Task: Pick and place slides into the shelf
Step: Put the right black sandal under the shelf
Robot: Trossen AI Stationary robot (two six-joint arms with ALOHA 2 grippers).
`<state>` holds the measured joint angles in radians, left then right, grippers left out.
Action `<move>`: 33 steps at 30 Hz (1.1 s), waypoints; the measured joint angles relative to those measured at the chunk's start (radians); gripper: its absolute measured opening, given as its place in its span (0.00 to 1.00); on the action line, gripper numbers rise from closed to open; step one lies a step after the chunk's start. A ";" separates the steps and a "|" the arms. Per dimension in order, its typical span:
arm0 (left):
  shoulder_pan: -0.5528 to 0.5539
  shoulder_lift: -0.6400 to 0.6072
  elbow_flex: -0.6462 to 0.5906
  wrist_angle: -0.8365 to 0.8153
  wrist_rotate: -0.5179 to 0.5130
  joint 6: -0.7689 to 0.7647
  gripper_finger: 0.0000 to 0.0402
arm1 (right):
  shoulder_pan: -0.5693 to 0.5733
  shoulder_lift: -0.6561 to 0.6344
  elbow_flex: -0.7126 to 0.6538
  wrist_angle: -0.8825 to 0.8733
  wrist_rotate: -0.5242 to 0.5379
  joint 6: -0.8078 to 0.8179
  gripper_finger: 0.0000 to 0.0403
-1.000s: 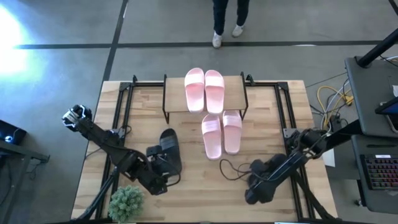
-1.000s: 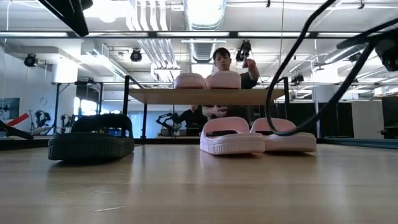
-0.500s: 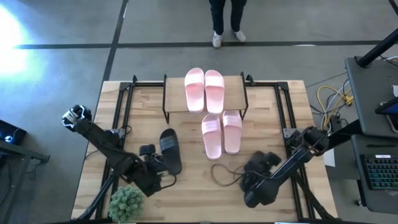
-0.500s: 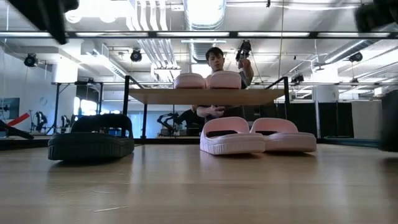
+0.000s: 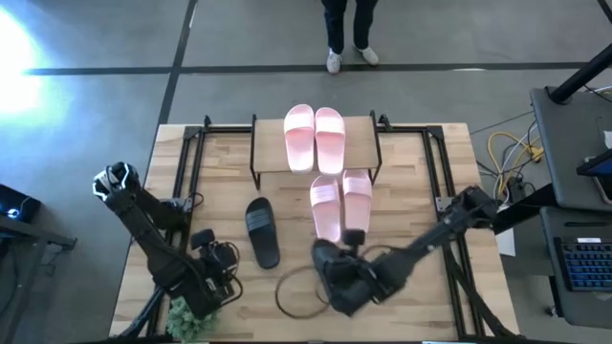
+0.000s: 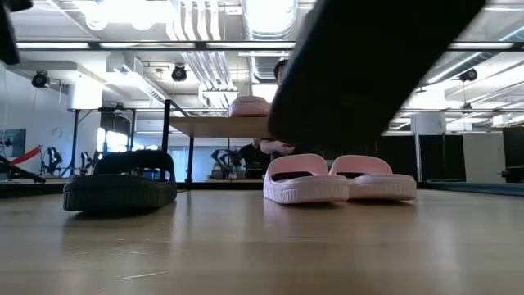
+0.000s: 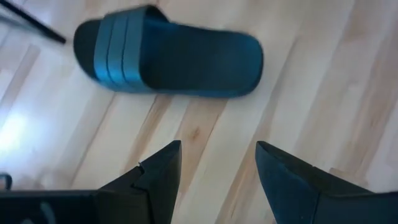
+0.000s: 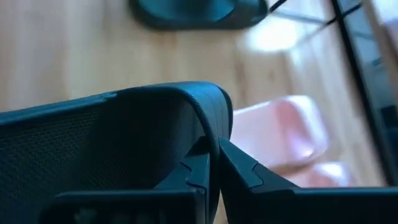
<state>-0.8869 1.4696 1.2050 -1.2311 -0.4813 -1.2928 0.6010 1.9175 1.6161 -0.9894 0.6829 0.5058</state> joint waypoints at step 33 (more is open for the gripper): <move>0.015 -0.058 -0.465 0.333 -0.026 -0.223 0.48 | -0.389 0.369 0.263 0.342 0.046 -0.567 0.03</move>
<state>-0.8720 1.4117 0.7396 -0.8982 -0.5073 -1.5158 0.2120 2.2861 1.8790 -0.6474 0.7292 -0.0613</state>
